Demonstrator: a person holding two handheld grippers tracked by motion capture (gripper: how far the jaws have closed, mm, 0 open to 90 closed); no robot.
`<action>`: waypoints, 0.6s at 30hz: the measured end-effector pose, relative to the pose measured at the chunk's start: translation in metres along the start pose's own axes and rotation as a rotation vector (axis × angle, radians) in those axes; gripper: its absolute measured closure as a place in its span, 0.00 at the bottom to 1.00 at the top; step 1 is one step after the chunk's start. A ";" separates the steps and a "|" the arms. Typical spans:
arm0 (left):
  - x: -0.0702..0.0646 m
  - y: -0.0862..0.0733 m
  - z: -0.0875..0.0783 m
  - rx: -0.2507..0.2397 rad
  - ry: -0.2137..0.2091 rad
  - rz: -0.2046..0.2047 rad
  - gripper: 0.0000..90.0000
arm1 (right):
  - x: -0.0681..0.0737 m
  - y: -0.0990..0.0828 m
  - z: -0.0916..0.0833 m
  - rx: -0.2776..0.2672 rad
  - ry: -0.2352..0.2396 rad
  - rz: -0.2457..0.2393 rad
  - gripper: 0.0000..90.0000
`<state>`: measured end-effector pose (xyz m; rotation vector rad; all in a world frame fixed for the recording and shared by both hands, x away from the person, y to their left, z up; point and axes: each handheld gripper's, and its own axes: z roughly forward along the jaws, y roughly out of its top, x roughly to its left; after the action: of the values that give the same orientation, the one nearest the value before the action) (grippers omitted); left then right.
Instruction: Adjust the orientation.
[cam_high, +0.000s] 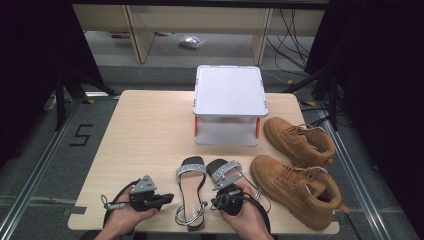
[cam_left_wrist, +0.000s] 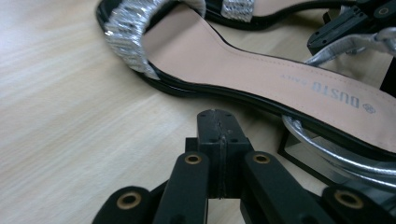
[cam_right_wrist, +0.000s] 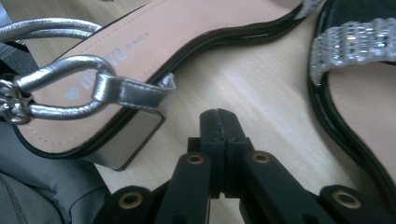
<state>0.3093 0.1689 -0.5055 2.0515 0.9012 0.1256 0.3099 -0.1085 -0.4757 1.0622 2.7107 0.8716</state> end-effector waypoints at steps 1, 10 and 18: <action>0.000 0.000 0.003 0.009 0.004 -0.002 0.99 | 0.000 0.001 0.002 0.002 0.001 -0.020 1.00; -0.001 0.011 0.024 0.067 -0.024 -0.014 0.99 | 0.010 0.012 0.022 0.033 0.049 -0.038 1.00; 0.007 0.012 0.021 0.088 -0.013 -0.009 0.99 | 0.016 0.019 0.033 0.021 0.089 -0.005 1.00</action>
<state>0.3295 0.1548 -0.5104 2.1270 0.9220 0.0688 0.3184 -0.0715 -0.4912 1.0449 2.7992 0.9131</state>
